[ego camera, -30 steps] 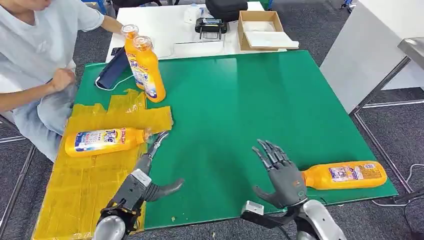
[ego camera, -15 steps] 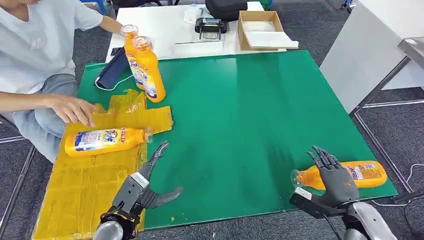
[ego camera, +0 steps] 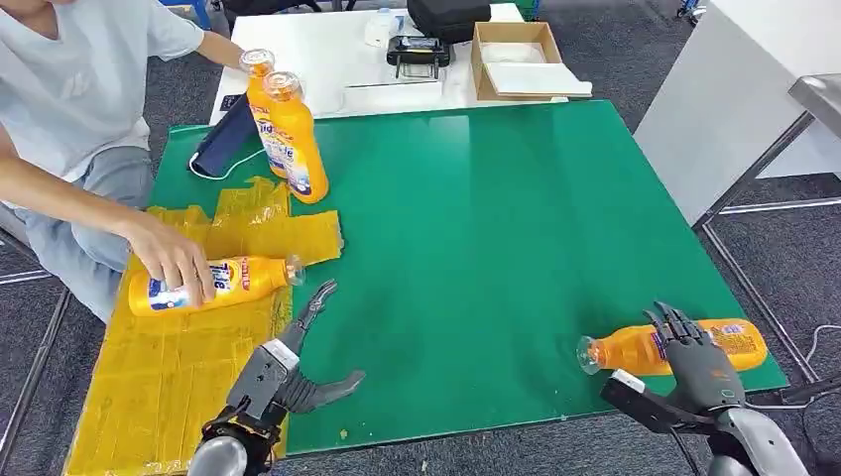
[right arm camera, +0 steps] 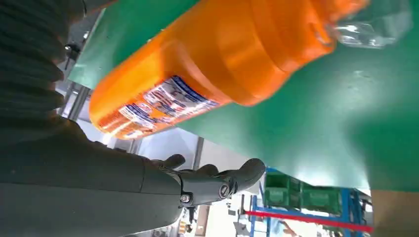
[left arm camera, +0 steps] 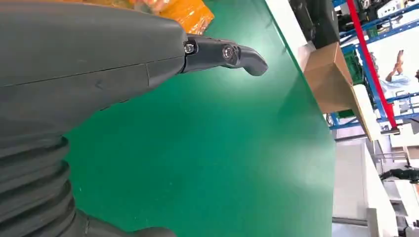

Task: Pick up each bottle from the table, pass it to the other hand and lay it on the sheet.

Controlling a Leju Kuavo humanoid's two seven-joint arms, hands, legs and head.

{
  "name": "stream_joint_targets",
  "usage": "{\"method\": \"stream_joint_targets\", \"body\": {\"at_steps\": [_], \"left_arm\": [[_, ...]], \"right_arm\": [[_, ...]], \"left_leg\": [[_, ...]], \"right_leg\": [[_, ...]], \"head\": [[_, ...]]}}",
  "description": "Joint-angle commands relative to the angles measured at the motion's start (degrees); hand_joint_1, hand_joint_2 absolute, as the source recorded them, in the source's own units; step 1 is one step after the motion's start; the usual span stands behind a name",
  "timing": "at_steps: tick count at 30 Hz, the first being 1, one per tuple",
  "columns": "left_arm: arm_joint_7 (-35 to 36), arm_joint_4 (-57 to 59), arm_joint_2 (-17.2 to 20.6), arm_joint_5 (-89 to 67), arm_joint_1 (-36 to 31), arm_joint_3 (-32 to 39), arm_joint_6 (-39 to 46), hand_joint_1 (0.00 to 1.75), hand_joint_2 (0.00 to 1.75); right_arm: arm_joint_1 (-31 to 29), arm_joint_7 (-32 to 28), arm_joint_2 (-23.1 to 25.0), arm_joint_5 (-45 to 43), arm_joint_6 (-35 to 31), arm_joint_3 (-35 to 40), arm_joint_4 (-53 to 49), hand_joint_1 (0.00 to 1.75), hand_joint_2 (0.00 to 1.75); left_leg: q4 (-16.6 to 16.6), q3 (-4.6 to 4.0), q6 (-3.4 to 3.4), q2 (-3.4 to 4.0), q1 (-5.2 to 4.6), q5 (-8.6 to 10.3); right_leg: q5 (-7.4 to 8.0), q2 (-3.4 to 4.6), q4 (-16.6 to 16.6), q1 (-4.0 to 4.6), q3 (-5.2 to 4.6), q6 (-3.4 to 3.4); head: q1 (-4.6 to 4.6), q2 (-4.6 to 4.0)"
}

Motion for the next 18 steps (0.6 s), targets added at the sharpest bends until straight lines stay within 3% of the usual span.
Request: {"method": "stream_joint_targets", "body": {"at_steps": [1,18], "left_arm": [[0.45,3.89,-0.04,-0.07,-2.09,0.07,-0.51,0.00,1.75],[0.78,4.41,-0.23,0.27,-2.86,-0.07,-1.19,0.00,1.75]], "right_arm": [[-2.67,0.27,1.60,1.81,0.52,-1.72,7.12,0.00,1.75],[-6.79,1.19,2.03,5.47,-0.60,0.45,12.41,0.00,1.75]], "left_leg": [[-0.06,0.34,-0.16,0.00,0.06,-0.12],[-0.05,0.32,-0.15,0.09,0.10,-0.10]], "right_leg": [[-0.10,-0.06,-0.09,0.07,0.36,-0.13],[-0.04,0.03,-0.12,0.11,0.33,-0.13]], "head": [[-0.02,0.00],[0.00,0.00]]}}
